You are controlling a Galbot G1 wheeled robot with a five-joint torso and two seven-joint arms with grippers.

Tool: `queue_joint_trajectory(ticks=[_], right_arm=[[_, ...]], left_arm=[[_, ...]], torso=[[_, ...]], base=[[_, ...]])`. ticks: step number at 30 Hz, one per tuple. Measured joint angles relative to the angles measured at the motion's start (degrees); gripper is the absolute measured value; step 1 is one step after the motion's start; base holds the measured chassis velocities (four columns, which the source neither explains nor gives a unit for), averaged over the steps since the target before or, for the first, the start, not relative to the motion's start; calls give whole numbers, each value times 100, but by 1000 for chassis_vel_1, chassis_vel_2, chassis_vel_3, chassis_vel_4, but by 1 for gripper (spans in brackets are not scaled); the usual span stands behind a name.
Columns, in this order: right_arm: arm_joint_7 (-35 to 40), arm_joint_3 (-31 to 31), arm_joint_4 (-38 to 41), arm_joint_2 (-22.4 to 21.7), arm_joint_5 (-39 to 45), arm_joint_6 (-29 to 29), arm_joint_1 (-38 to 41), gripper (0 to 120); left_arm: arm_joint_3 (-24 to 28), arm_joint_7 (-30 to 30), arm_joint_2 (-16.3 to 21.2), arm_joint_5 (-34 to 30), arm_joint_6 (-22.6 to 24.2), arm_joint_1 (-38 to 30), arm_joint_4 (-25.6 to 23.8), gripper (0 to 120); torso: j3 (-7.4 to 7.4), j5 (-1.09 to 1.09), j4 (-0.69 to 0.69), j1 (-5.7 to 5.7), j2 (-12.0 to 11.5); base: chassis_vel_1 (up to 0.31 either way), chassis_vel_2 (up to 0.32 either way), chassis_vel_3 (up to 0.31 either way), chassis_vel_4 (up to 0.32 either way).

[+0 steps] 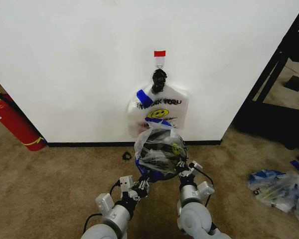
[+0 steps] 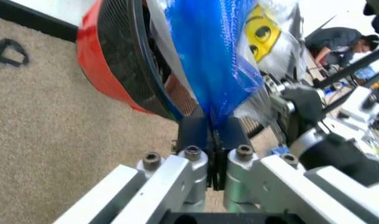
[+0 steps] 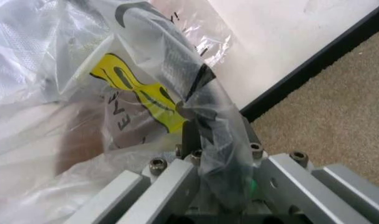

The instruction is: Pick up the garbage bag from the wall and place it over the trash bin.

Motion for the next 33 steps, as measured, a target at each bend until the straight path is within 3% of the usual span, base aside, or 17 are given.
queue_joint_trajectory(ticks=[13, 18, 33], right_arm=[[119, 38, 264, -25, 276, -46, 47, 0], [76, 91, 404, -113, 406, -54, 28, 0], [-431, 41, 488, -352, 414, 52, -154, 0]], left_arm=[[-82, 1161, 574, 404, -122, 312, 81, 0], [-95, 1171, 718, 545, -16, 189, 343, 0], [-315, 778, 588, 353, -132, -669, 1056, 0]], torso=[[0, 0, 0, 0, 0], [0, 0, 0, 0, 0], [0, 0, 0, 0, 0]], base=[[0, 0, 0, 0], [0, 0, 0, 0], [0, 0, 0, 0]])
